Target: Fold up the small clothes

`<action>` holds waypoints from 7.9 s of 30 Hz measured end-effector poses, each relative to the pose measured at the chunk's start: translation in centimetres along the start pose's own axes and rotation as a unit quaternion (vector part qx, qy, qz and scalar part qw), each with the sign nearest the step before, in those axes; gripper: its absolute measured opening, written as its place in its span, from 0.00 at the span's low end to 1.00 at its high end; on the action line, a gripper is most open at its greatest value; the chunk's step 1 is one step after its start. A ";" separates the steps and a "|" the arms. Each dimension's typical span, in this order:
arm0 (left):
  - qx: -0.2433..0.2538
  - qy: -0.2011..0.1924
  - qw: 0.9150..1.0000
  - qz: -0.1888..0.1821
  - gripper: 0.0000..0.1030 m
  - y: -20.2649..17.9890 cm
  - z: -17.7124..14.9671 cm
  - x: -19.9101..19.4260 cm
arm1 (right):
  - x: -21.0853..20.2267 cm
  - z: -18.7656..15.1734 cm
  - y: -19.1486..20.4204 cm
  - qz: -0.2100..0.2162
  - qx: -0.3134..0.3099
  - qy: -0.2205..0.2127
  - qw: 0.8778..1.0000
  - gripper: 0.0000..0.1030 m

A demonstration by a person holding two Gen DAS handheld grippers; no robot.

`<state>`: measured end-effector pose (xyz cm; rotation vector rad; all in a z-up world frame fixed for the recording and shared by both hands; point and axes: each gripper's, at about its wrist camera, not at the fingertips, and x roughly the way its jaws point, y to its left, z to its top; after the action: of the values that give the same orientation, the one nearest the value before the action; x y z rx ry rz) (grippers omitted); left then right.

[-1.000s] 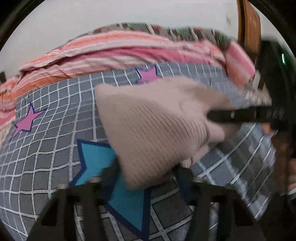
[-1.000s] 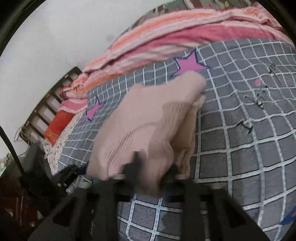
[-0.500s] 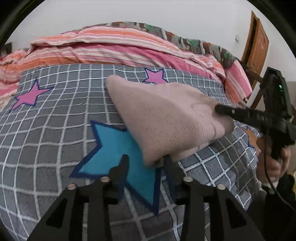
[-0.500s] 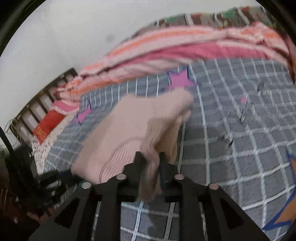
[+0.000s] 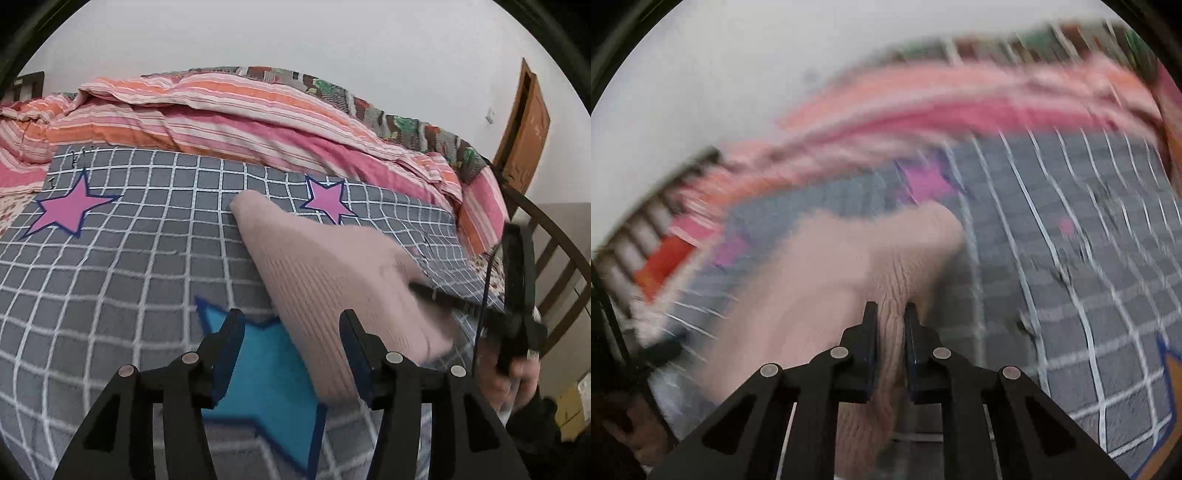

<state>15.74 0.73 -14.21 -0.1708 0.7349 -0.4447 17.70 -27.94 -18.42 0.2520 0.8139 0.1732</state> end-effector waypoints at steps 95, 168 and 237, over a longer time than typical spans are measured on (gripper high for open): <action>0.004 -0.004 0.998 0.066 0.56 -0.5 0.4 6.1 | 2.2 2.3 -1.2 -0.047 -0.006 -0.001 0.999 0.41; 0.015 -0.057 0.997 0.056 0.65 -1.7 -1.5 3.8 | -0.3 -0.9 1.1 -0.073 -0.023 -0.042 0.996 0.35; -0.016 -0.054 0.996 0.070 0.65 -0.2 -0.8 5.0 | 0.3 -0.2 0.5 -0.055 0.001 -0.029 0.998 0.32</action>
<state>18.45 -1.69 -17.81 -0.1716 0.6433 -0.2887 17.73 -27.32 -18.66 0.2130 0.7691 0.0617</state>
